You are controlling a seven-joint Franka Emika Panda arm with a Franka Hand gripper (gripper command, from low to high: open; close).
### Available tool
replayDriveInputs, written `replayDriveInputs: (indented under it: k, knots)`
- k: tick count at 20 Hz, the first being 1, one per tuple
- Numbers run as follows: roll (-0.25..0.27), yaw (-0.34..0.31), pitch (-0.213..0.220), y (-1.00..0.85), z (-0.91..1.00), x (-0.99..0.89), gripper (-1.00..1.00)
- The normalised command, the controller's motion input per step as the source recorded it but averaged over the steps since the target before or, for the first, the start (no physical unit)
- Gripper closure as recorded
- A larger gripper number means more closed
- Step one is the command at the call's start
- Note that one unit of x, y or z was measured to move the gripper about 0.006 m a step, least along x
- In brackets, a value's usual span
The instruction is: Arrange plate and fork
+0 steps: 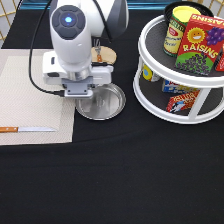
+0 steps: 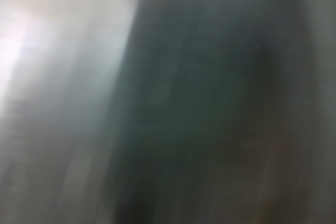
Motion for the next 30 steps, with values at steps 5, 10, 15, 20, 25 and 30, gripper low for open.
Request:
replayDriveInputs:
  k: [5,10,15,20,25,30]
  knots:
    - [0.0,-0.068,0.0,-0.42,0.04,0.61,-1.0]
    - [0.0,-0.069,0.0,-0.41,0.0,0.59,-1.0]
    - [-0.018,-0.068,0.0,-0.31,0.03,0.48,-1.0]
    - [-0.04,-0.072,0.0,-0.33,0.09,0.41,-1.0]
    - [-0.001,-0.043,0.025,-0.61,0.31,0.32,-1.0]
    - [-0.009,-0.041,0.057,-0.5,0.6,0.18,-1.0]
